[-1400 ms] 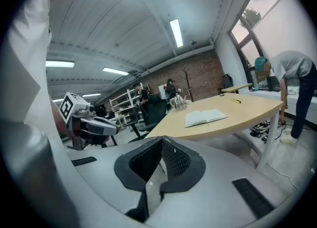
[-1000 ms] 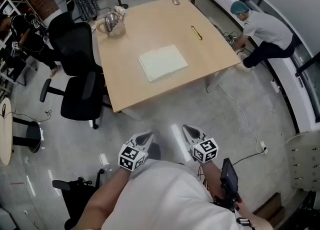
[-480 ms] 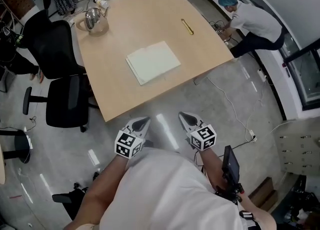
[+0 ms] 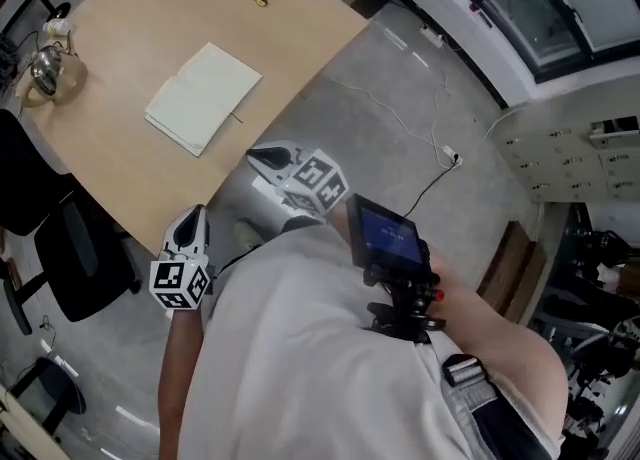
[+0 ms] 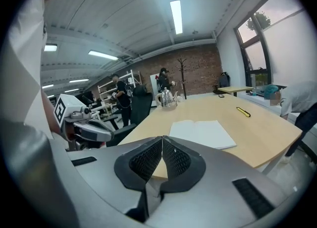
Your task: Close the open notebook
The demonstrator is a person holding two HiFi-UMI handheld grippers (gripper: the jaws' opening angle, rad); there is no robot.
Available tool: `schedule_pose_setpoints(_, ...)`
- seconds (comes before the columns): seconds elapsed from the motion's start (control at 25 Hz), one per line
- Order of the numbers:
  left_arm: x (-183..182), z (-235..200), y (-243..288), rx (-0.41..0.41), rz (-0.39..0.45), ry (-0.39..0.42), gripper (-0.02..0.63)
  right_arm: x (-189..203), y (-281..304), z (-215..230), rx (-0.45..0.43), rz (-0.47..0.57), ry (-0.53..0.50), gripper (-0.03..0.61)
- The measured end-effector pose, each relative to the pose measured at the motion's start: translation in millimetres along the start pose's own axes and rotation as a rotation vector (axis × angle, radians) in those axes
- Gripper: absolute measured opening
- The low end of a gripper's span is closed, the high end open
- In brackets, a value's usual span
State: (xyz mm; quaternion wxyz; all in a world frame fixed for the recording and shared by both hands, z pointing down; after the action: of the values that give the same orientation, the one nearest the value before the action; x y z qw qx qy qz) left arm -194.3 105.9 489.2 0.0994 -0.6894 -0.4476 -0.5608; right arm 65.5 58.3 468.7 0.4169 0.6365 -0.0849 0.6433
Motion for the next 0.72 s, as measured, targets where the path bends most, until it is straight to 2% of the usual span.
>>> schedule_pose_setpoints(0.24,-3.7,-17.7,-7.5,-0.044,0.010,-0.045,0.005,-15.6,20.4,2.5,-0.059,-0.026,-0.050,0.015)
schedule_pose_setpoints(0.48,-9.9,-14.0,-8.0,-0.107,0.023,-0.055,0.005,-21.5,37.1,2.8,-0.167,-0.061,-0.137,0.015)
schedule_pose_setpoints(0.72,-15.5,-19.7,11.4,-0.171,0.056,-0.090,0.005,-15.4,48.3,35.9,-0.181,-0.146,-0.227,0.015)
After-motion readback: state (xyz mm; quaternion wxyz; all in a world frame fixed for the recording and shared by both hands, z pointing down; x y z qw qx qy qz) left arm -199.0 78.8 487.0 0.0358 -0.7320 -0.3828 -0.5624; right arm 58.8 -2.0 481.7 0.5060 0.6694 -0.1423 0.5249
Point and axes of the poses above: the fingertips, and each gripper's own axes: y forward along the fingers, z to its right, x out of its underside, the point moved 10 cm from there along -y, backward along the fingers, and after that the axes turned 1 degree about z, right-handed, at the moved point
